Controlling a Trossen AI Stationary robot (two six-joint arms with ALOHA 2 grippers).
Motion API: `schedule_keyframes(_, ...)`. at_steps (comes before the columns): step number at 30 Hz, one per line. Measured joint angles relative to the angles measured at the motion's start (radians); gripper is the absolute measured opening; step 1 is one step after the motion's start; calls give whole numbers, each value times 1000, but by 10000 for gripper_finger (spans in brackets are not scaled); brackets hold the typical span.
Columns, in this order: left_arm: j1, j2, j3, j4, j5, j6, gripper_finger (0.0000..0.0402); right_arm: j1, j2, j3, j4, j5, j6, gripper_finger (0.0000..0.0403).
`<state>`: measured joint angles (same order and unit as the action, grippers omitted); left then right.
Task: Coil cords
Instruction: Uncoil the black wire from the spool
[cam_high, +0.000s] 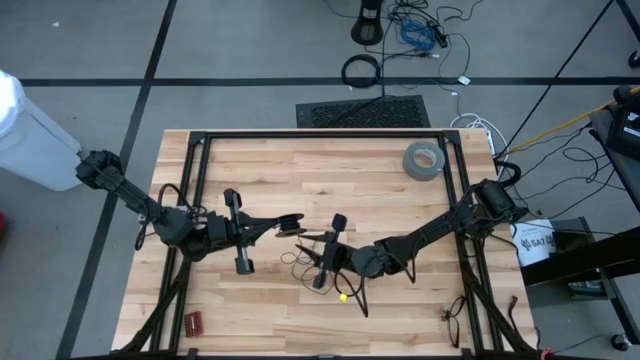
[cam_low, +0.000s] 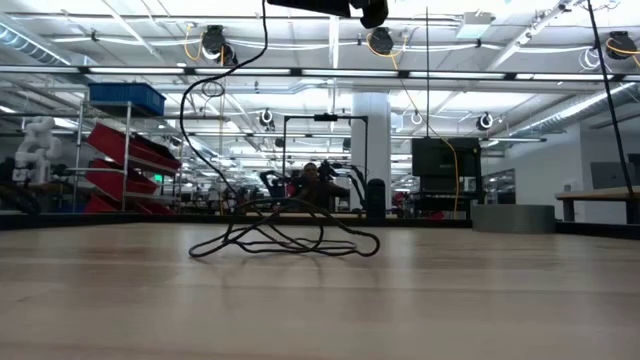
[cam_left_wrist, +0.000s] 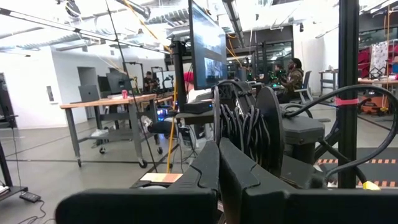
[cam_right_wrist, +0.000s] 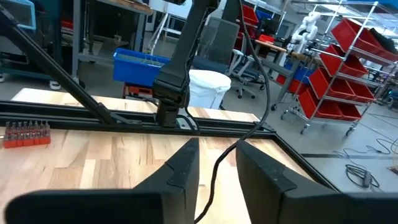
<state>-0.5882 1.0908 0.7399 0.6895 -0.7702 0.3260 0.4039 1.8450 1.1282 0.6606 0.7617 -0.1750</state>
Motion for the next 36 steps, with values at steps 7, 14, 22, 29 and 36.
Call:
schedule_keyframes(7, 0, 0, 0, -1, 0, 0, 1, -4, 0, 0, 2, 2, -1, 39)
schedule_keyframes(14, 0, 0, 0, -1, 0, 0, 1, -5, 0, 0, 1, -6, -9, 6)
schedule_keyframes(22, 0, 0, 0, -1, 0, 0, 1, -6, 0, 0, 1, -8, 4, 90)
schedule_keyframes(29, 0, 0, 0, -1, 0, 0, 1, -30, -1, 0, 1, -6, 41, 147)
schedule_keyframes(36, 0, 0, 0, -1, 0, 0, 1, -45, -1, 0, 1, -9, 55, 147)
